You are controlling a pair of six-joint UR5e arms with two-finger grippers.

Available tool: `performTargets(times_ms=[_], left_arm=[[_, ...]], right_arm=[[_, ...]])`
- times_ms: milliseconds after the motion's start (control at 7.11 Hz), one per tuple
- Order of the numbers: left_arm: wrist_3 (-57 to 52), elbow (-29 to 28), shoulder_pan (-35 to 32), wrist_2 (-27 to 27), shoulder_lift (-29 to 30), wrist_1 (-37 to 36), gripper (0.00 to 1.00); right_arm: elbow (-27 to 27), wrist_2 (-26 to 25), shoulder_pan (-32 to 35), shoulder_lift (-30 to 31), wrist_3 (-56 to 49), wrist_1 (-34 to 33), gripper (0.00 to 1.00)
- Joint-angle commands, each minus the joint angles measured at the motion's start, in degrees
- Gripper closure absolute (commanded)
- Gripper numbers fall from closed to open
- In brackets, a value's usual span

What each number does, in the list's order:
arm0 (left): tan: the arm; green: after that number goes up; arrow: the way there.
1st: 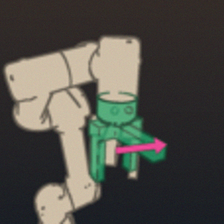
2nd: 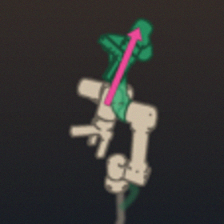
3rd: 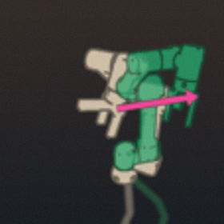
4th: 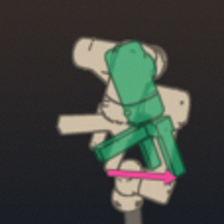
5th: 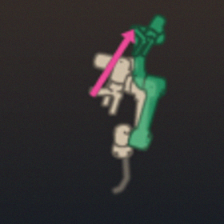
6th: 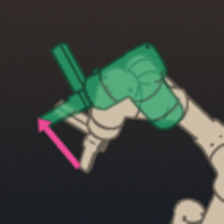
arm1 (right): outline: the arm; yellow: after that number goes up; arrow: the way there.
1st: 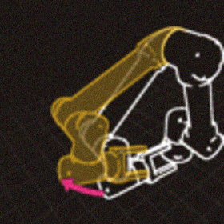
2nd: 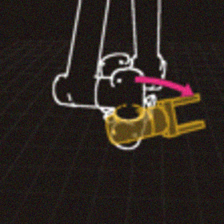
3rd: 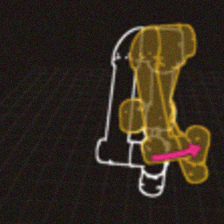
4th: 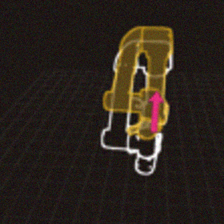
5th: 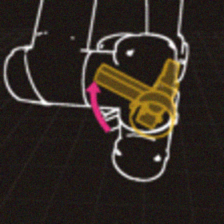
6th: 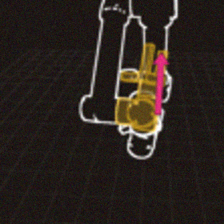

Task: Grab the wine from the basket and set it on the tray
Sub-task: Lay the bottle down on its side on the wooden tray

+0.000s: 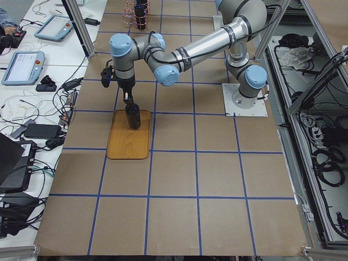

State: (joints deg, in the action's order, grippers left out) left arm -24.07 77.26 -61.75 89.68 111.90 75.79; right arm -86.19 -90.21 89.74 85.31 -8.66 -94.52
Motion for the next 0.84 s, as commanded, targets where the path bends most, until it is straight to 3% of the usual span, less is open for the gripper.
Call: performTargets(times_ms=[0, 141, 281, 703], left_arm=[[0.25, 0.18, 0.05, -0.03, 1.21, -1.43, 1.00], [0.25, 0.18, 0.05, 0.06, 1.21, -1.44, 0.96], [-0.10, 0.44, 0.05, -0.20, 1.21, -1.35, 0.07], [0.34, 0.09, -0.13, 0.41, -1.77, -0.47, 0.00]], right_arm=[[-0.03, -2.84, 0.00, 0.20, 0.31, 1.53, 0.00], [-0.03, -3.38, 0.00, 0.29, 0.57, 0.22, 0.00], [-0.03, -1.04, 0.09, 0.55, 0.57, -0.14, 0.00], [-0.03, 0.30, 0.09, 0.64, 0.58, -0.14, 0.00]])
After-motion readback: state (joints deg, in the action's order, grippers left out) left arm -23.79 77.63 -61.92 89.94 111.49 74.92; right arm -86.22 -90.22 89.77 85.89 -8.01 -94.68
